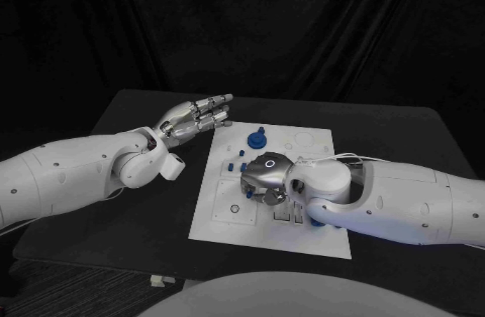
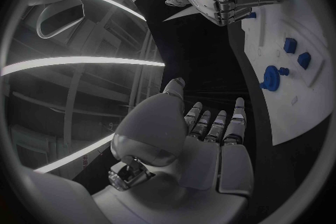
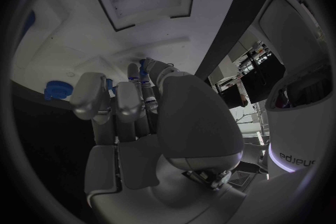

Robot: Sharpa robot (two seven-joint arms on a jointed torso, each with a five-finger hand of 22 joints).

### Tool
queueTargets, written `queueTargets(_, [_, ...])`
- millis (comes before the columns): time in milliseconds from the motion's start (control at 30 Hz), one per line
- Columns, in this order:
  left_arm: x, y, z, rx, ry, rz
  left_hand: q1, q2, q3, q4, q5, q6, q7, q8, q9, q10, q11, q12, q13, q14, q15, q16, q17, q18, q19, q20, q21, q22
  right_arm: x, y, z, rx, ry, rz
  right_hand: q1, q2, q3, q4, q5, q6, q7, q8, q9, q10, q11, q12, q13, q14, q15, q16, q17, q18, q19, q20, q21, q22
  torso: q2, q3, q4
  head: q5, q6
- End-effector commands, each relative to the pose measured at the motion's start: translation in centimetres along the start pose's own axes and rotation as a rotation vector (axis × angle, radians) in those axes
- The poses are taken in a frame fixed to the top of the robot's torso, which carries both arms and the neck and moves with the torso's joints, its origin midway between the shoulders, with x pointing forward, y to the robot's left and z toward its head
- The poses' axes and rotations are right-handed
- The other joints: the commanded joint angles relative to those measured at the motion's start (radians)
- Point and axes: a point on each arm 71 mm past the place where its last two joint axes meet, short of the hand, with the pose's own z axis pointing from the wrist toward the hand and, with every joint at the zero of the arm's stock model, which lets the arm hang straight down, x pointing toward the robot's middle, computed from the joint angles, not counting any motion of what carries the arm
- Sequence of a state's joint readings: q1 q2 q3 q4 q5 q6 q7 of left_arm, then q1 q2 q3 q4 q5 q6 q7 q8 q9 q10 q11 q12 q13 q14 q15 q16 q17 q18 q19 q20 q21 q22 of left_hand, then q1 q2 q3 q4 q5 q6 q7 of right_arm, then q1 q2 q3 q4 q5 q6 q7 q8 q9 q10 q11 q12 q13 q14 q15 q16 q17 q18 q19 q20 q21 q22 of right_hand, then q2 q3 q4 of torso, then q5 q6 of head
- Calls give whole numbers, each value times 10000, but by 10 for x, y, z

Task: Assemble the parts on the task board

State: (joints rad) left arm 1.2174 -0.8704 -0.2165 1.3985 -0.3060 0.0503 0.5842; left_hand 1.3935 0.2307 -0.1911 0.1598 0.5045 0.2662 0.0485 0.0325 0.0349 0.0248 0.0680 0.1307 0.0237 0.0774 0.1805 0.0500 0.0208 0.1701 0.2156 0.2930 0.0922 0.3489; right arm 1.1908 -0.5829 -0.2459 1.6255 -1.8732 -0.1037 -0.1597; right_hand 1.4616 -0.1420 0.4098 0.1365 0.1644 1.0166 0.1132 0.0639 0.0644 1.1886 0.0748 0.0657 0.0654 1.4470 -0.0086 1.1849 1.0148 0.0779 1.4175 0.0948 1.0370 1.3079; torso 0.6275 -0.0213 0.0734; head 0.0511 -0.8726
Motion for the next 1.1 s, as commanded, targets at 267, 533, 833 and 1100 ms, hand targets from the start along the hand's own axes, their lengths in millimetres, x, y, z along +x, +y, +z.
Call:
queueTargets(267, [2, 0, 2, 81, 127, -168, 1, 93, -1, -35, 30, -7, 72, 53, 10, 15, -57, -14, -3, 47, 56, 44, 11, -108, 59, -1, 24, -10, 1, -2, 2, 229, -20, -8, -510, -79, -77, 176, -569, -833, -539, -19, 1, -597, 108, -8, 1, -237, 24, -134, -230, 185, -261, 32, -305, 1361, 1, 3, 12, -23, 0])
queueTargets(533, [2, 1, 2, 66, 129, -171, 1, 96, 3, -37, 31, -11, 71, 52, 9, 13, -54, -20, -4, 41, 56, 41, 9, -110, 55, -1, 21, -20, 1, -6, -1, 200, -236, 41, -1091, -247, -889, 407, -1128, -2037, -969, -62, -39, -1438, 149, -55, -20, -381, -82, -325, -542, 231, -389, -30, -541, 1302, 6, 0, 11, -34, 0])
queueTargets(833, [0, 2, 0, 44, 82, -163, 2, 101, 9, -41, 31, -23, 70, 50, 7, 10, -48, -27, -5, 31, 56, 35, 7, -112, 53, -1, 20, -26, -9, -29, -26, 623, -899, 507, -1195, -327, -1889, 929, -1160, -2088, -1054, 41, 23, -1892, 135, 63, 20, -460, -98, -468, -762, 248, -462, -56, -707, 1268, 4, 1, 6, -26, 0])
queueTargets(1100, [-2, 2, -2, 24, -8, -122, 5, 103, 16, -47, 33, 6, 68, 54, 11, 11, -43, -16, -3, 39, 56, 42, 9, -114, 66, -1, 24, -14, -33, -85, -70, 2238, -1141, 2375, -1158, -373, -2313, 1506, -1158, -1968, -755, 37, 26, -1899, 217, 122, 25, -404, -39, -373, -673, 227, -430, -32, -654, 1284, -2, 13, -14, -121, 0])
